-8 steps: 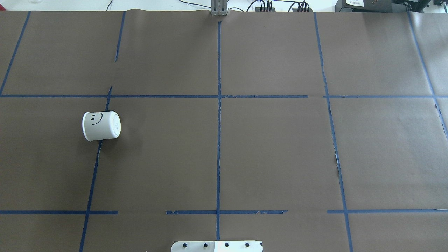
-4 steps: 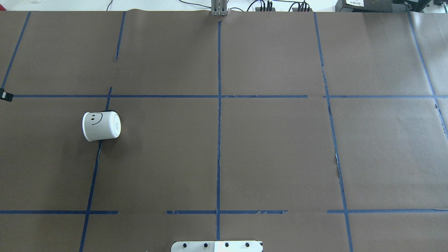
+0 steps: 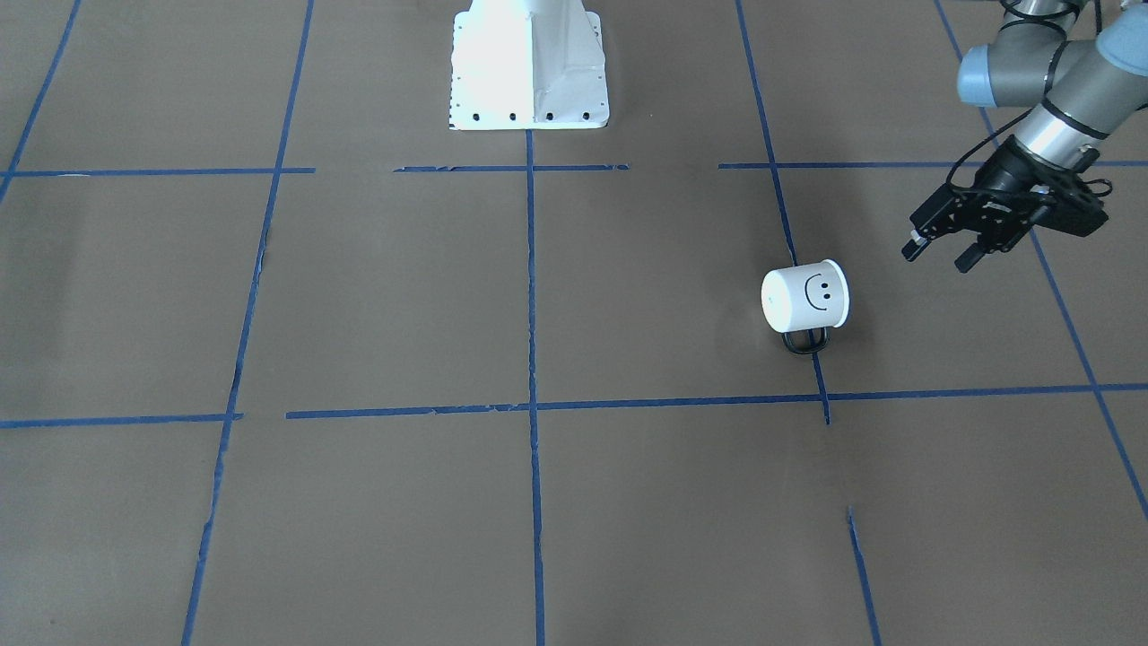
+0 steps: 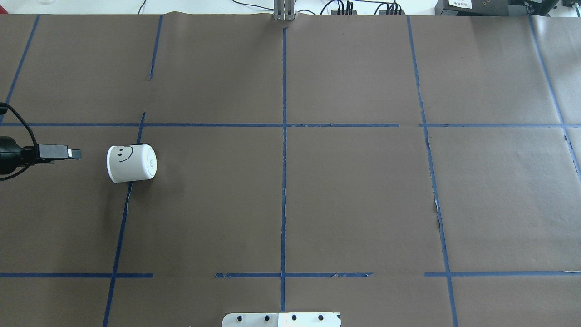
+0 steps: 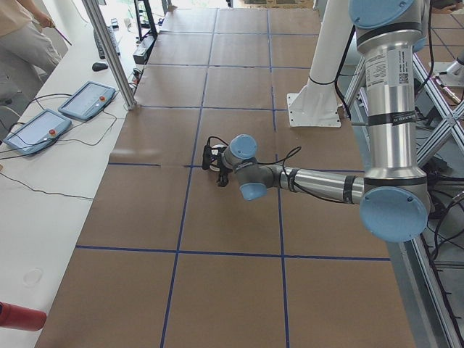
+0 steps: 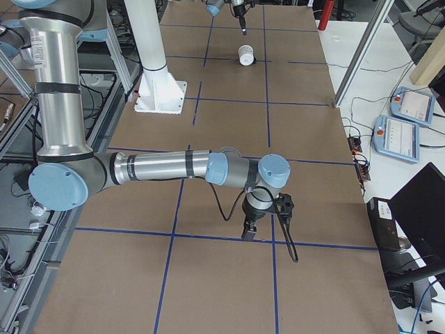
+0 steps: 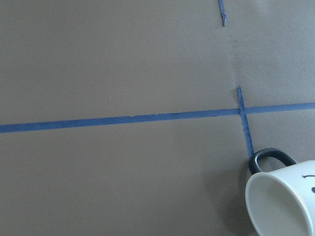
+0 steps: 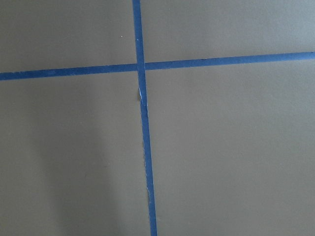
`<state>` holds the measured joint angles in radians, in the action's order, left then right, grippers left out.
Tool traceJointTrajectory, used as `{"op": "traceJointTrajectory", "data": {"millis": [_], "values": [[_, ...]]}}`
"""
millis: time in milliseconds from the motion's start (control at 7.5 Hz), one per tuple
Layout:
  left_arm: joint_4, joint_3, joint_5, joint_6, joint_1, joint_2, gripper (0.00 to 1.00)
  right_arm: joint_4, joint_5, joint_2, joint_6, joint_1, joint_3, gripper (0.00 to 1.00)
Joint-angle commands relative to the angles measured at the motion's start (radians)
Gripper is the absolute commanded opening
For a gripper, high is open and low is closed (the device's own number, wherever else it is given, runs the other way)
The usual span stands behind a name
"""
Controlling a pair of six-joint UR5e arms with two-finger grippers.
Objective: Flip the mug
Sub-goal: 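Move the left gripper toward the open end of the white mug, then close the left gripper on the rim of the white mug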
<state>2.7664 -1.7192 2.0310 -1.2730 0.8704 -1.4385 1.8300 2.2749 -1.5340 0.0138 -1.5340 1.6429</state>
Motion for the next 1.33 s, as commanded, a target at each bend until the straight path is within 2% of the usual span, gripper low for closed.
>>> {"op": "traceJointTrajectory", "data": {"millis": [0, 267, 400, 533, 667, 800, 933, 1200], "values": [[0.316, 0.09, -0.04, -0.257, -0.056, -0.043, 1.0, 0.0, 0.0, 0.0, 0.0, 0.0, 0.0, 1.0], [0.471, 0.263, -0.182, -0.332, -0.115, -0.129, 1.0, 0.0, 0.0, -0.002, 0.0, 0.0, 0.0, 1.0], [0.526, 0.324, -0.186, -0.336, -0.131, -0.169, 1.0, 0.0, 0.0, 0.0, 0.0, 0.0, 0.0, 1.0], [0.533, 0.331, -0.186, -0.348, -0.145, -0.177, 0.92, 0.0, 0.0, 0.0, 0.0, 0.0, 0.0, 1.0], [0.541, 0.332, -0.184, -0.373, -0.151, -0.189, 0.75, 0.0, 0.0, 0.0, 0.0, 0.0, 0.0, 1.0], [0.544, 0.334, -0.167, -0.399, -0.152, -0.209, 0.24, 0.0, 0.0, 0.0, 0.0, 0.0, 0.0, 1.0], [0.541, 0.351, -0.084, -0.47, -0.154, -0.251, 0.0, 0.0, 0.0, -0.002, 0.0, 0.0, 0.0, 1.0], [0.544, 0.377, -0.072, -0.532, -0.151, -0.309, 0.0, 0.0, 0.0, 0.0, 0.0, 0.0, 0.0, 1.0]]}}
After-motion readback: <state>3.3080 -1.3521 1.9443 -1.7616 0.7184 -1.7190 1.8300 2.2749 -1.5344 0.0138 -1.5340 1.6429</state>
